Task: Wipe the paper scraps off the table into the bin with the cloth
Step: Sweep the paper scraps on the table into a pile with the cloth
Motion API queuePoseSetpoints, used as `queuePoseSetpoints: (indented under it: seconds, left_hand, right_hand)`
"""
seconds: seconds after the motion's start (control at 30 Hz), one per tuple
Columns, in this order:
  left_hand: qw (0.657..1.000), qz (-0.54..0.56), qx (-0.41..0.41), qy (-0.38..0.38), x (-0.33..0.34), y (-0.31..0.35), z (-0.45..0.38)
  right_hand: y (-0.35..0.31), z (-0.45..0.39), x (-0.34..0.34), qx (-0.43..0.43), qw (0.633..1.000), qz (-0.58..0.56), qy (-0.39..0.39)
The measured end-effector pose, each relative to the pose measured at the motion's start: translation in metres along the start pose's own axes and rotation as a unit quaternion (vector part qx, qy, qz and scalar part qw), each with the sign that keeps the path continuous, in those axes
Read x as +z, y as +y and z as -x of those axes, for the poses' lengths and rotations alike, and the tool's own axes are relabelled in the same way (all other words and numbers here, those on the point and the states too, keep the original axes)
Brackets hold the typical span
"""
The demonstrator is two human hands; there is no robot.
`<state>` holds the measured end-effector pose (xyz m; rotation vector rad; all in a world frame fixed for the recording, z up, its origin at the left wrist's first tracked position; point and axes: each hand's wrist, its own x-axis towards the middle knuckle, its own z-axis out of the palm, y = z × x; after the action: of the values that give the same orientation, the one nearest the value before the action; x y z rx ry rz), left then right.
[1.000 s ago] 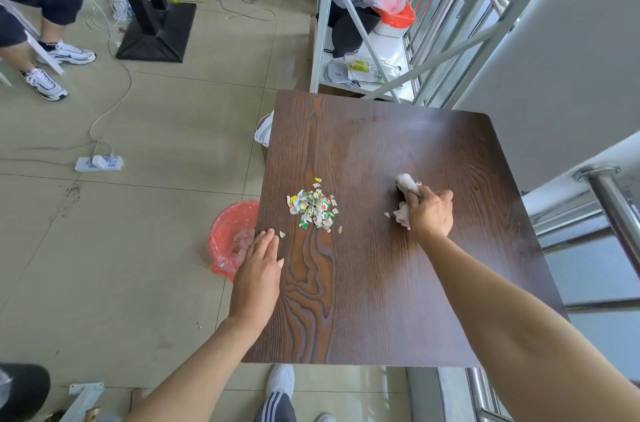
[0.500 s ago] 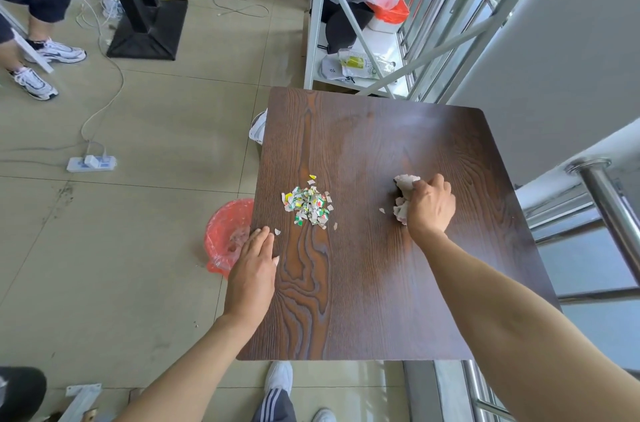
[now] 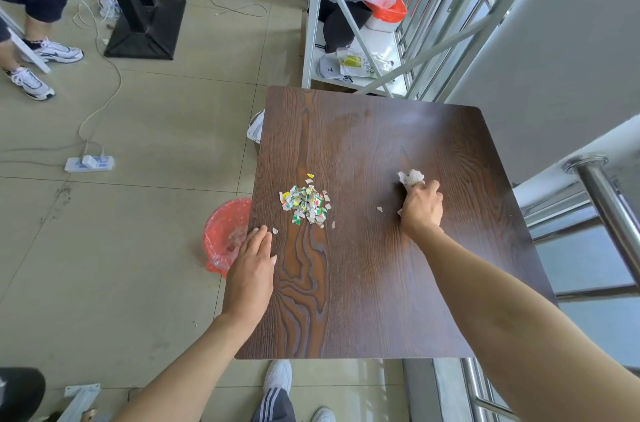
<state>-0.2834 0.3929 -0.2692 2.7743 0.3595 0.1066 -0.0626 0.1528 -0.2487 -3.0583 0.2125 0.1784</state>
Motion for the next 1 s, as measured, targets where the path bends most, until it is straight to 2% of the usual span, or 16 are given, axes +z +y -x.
queuePoseSetpoints:
  seconds: [0.13,0.37,0.6,0.7,0.77,0.87,1.0]
  left_hand:
    - [1.0,0.002,-0.001,-0.003,0.002,-0.001,0.001]
    - [1.0,-0.007,-0.006,0.0,0.003,0.001,0.001]
    - [1.0,-0.012,0.0,-0.002,-0.001,0.004,0.0]
    - [1.0,-0.009,0.0,-0.001,-0.002,0.004,0.0]
    - [1.0,-0.01,-0.001,0.001,-0.002,0.003,0.001]
    - [1.0,-0.019,-0.002,0.003,0.0,0.005,0.001]
    - [0.999,-0.031,0.005,0.013,0.004,0.002,-0.001]
  right_hand:
    - [-0.005,0.012,-0.001,0.026,0.996,-0.081,0.011]
    - [-0.05,0.064,0.011,-0.029,0.99,-0.141,0.008]
    - [-0.106,0.092,0.023,-0.148,0.973,-0.179,-0.004]
    - [-0.108,0.081,0.01,-0.183,0.962,-0.202,0.004]
    - [-0.097,0.061,-0.002,-0.193,0.961,-0.195,0.023]
    - [-0.081,0.02,-0.011,-0.163,0.976,-0.139,0.042]
    - [-0.105,0.001,-0.004,-0.157,0.982,-0.108,0.018]
